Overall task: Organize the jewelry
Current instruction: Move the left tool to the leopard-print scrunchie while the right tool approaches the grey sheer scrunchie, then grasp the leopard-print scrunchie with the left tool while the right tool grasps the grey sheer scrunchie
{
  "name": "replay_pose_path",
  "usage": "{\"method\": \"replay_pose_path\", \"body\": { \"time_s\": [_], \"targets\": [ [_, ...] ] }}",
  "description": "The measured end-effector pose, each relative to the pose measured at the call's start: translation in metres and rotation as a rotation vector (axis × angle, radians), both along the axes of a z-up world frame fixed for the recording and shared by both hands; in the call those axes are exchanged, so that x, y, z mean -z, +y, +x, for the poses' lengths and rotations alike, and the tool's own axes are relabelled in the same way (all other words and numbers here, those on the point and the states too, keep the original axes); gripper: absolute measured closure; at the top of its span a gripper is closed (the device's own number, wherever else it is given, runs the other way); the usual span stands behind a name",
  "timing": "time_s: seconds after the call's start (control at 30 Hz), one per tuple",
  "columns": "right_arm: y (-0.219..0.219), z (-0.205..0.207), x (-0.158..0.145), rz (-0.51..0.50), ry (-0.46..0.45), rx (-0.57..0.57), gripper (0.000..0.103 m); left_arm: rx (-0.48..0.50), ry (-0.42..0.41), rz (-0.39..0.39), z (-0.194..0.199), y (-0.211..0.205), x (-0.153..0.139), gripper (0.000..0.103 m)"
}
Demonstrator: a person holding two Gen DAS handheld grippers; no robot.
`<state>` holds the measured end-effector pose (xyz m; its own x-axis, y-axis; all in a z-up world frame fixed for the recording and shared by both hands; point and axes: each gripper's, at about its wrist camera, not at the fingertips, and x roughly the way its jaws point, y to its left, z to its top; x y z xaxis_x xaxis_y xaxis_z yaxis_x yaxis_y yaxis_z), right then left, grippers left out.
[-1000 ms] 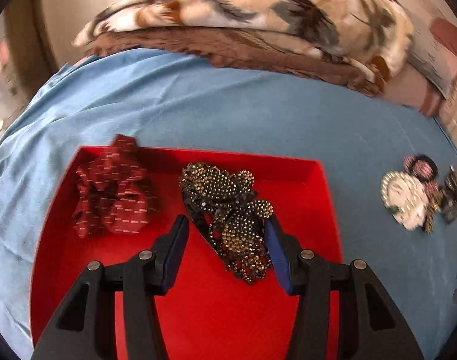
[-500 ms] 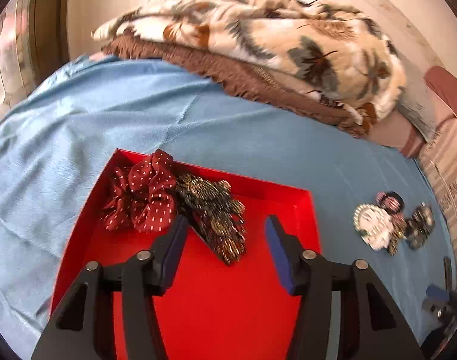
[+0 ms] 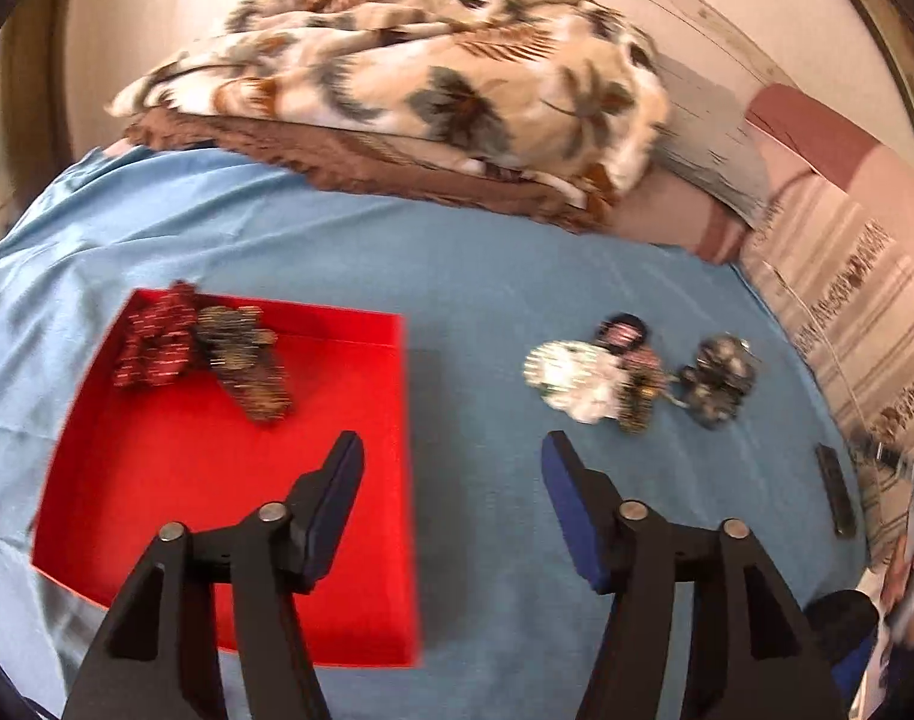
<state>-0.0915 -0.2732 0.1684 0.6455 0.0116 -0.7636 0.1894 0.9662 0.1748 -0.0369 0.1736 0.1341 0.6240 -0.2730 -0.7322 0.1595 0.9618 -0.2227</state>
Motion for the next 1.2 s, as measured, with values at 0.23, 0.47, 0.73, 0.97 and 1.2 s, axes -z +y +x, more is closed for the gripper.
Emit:
{"method": "replay_pose_path", "body": {
  "time_s": [0.23, 0.47, 0.73, 0.97, 1.2],
  "targets": [
    [-0.029, 0.041, 0.013, 0.209, -0.107, 0.073, 0.021, 0.074, 0.061, 0.025, 0.022, -0.083, -0.004, 0.041],
    [0.007, 0.095, 0.066, 0.229, -0.043, -0.043, 0.022, 0.148, 0.090, 0.108, 0.061, -0.149, 0.022, 0.042],
    [0.001, 0.123, 0.084, 0.256, -0.002, -0.084, 0.022, 0.249, 0.095, 0.194, 0.097, -0.198, 0.060, 0.042],
    [0.014, 0.144, 0.098, 0.209, 0.040, -0.125, 0.045, 0.267, 0.148, 0.145, 0.103, -0.206, 0.070, 0.100],
    [0.015, 0.142, 0.098, 0.235, 0.038, -0.134, 0.089, 0.261, 0.114, 0.080, 0.073, -0.195, 0.036, 0.100]
  ]
}}
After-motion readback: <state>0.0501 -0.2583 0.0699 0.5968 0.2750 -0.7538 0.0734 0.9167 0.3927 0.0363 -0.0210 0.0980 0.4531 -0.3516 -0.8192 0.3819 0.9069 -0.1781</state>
